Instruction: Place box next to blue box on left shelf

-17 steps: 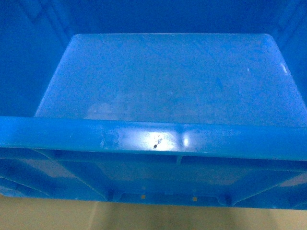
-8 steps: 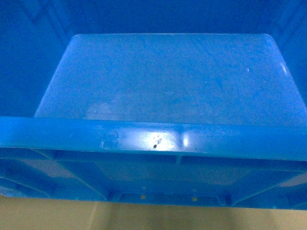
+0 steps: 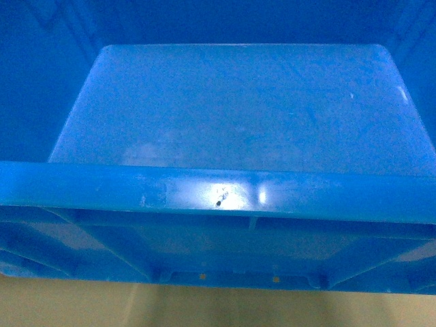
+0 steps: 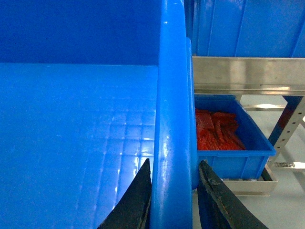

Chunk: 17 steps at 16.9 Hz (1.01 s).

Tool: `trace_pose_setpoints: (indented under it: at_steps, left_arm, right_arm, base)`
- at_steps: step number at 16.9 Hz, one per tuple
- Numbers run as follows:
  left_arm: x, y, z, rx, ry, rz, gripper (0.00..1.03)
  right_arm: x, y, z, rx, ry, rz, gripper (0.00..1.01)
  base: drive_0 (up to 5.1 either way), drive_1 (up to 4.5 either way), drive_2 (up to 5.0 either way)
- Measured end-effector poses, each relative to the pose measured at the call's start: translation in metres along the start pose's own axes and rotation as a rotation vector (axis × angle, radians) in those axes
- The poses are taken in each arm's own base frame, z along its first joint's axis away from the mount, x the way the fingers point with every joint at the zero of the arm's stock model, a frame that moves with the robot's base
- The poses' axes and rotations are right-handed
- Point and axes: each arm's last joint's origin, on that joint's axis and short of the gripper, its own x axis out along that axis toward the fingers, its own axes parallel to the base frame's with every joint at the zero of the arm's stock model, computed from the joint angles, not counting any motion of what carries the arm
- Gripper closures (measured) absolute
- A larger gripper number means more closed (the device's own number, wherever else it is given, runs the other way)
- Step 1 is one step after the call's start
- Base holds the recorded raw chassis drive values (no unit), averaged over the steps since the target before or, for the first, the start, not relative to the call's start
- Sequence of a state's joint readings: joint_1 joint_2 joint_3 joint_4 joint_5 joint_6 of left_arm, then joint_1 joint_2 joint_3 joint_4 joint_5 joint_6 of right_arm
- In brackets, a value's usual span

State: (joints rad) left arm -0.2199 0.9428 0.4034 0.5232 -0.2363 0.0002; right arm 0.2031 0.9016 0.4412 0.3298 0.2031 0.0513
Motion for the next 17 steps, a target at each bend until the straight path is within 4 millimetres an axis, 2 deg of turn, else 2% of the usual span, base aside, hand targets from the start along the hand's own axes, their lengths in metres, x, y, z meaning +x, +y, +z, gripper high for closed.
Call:
trace_pose_setpoints:
  at_steps: [17]
  left_arm:
    - [0.0, -0.0001, -0.0007, 0.002, 0.006, -0.001, 0.94]
  right_arm:
    - [0.0, -0.0001, -0.0006, -0.001, 0.006, -0.001, 0.81]
  base:
    - [0.0, 0.0, 0.0]
